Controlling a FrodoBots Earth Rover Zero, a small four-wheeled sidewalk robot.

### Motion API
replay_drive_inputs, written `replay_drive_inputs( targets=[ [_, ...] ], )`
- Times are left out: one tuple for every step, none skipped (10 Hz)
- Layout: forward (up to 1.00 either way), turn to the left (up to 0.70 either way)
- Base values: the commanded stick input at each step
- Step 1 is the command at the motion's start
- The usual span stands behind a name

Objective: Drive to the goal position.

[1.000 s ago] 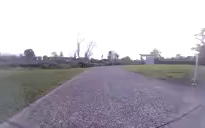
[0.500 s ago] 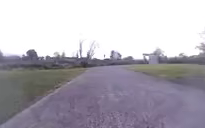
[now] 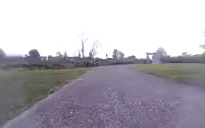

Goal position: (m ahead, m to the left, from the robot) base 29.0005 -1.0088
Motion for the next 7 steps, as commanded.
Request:
replay_drive_inputs(
  targets=[
    [0.85,-0.34],
    [0.85,-0.34],
    [0.85,-0.34],
    [0.85,-0.34],
    [0.85,-0.34],
    [0.85,-0.34],
    [0.85,0.00]
  ],
)
